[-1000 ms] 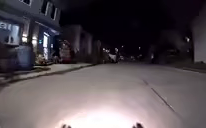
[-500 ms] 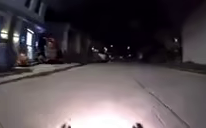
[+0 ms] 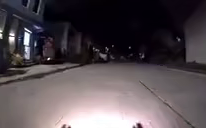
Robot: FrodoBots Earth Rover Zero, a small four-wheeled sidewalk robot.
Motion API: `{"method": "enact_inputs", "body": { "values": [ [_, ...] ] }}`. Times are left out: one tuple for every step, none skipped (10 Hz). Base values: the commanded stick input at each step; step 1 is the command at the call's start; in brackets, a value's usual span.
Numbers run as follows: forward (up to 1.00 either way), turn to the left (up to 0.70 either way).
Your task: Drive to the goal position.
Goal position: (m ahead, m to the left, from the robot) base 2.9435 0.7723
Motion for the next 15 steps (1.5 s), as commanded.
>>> {"method": "enact_inputs", "body": {
  "values": [
    [0.85,0.00],
    [0.85,0.00],
    [0.85,0.00],
    [0.85,0.00],
    [0.85,0.00],
    [0.85,0.00],
    [0.85,0.00],
    [0.85,0.00],
    [0.85,-0.15],
    [0.85,-0.32],
    [0.85,-0.07],
    [0.85,0.00],
    [0.85,0.00],
    [0.85,0.00],
    [0.85,0.00]
  ]
}}
